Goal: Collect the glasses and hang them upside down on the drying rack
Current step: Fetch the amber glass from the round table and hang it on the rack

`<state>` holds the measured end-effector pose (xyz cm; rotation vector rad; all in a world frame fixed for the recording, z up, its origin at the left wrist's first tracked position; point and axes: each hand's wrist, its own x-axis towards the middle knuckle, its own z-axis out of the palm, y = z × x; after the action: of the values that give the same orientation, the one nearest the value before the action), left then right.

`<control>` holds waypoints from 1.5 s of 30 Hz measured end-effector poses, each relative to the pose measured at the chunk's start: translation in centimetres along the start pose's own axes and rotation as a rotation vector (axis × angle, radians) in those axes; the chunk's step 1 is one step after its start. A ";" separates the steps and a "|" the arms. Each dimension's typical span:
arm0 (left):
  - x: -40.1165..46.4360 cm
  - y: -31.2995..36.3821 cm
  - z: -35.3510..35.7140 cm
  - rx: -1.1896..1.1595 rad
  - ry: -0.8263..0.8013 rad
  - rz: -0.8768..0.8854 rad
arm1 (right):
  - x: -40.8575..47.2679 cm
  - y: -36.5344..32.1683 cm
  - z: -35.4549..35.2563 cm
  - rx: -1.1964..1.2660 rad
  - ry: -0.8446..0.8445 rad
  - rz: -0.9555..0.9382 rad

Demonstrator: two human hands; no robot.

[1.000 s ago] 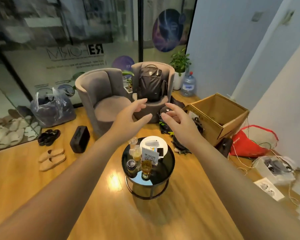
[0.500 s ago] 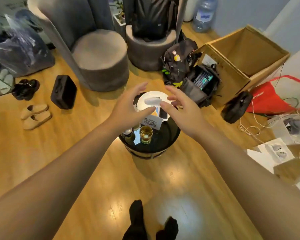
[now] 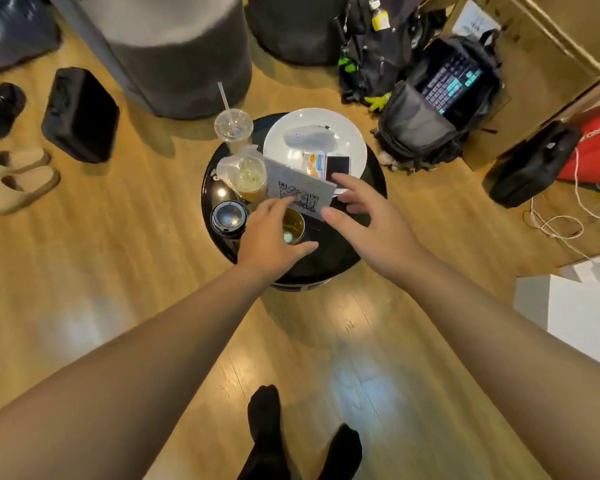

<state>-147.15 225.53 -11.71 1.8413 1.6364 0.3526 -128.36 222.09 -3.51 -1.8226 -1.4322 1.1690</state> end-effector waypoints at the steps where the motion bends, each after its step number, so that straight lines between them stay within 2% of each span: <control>1: 0.5 -0.6 1.0 0.028 0.009 -0.025 | 0.5 1.1 0.4 -0.010 0.009 0.008; 6: 3.0 -3.7 4.6 0.060 0.047 -0.090 | 2.3 5.0 2.5 0.007 0.014 0.019; 14: 5.1 -5.5 7.5 0.094 -0.040 -0.102 | 4.2 7.1 4.9 0.031 0.017 -0.010; 27: 4.9 -5.3 5.7 0.086 -0.004 -0.055 | 4.8 8.2 5.4 0.056 0.012 -0.024; 31: 3.6 -3.5 2.9 0.064 0.008 0.064 | 4.2 7.0 4.4 0.071 -0.017 -0.039; 35: 2.3 0.1 -2.3 0.068 0.004 0.141 | 3.2 3.4 2.2 0.025 -0.136 -0.118; 45: -6.1 13.4 -21.6 0.142 0.153 0.180 | -3.1 -13.2 -3.6 0.031 -0.233 -0.397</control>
<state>-150.47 225.59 14.24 2.1216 1.6359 0.4765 -131.81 223.33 10.04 -1.3287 -1.7938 1.2108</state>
